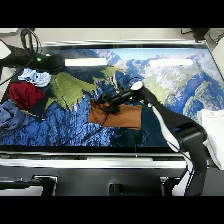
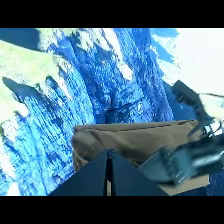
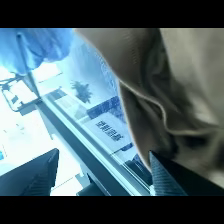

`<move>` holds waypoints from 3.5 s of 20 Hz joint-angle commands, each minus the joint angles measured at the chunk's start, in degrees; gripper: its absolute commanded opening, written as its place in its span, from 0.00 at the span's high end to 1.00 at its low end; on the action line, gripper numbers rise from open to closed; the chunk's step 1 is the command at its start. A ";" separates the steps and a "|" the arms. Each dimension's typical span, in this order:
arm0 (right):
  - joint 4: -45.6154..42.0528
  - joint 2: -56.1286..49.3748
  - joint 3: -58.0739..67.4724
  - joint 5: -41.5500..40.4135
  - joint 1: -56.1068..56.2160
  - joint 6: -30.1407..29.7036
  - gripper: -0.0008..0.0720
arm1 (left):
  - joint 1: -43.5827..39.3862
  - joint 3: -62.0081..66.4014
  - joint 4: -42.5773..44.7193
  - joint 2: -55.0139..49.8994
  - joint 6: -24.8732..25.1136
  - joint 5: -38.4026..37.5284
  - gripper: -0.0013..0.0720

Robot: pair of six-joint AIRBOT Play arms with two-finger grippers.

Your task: Fold the clothes and pants, and hang the long-sleeved shirts on hangers.

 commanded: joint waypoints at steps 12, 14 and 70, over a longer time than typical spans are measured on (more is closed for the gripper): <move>-22.73 13.57 -23.47 8.26 -26.29 -8.02 0.13 | 0.68 -0.07 1.55 1.09 1.25 -0.42 0.95; -18.53 13.05 -27.50 1.68 -23.67 -11.28 0.13 | 0.68 -0.07 1.36 1.09 1.22 -0.44 0.95; -60.94 33.24 -24.20 15.63 -87.91 8.98 0.14 | 0.68 -0.02 1.33 1.11 1.46 -1.22 0.95</move>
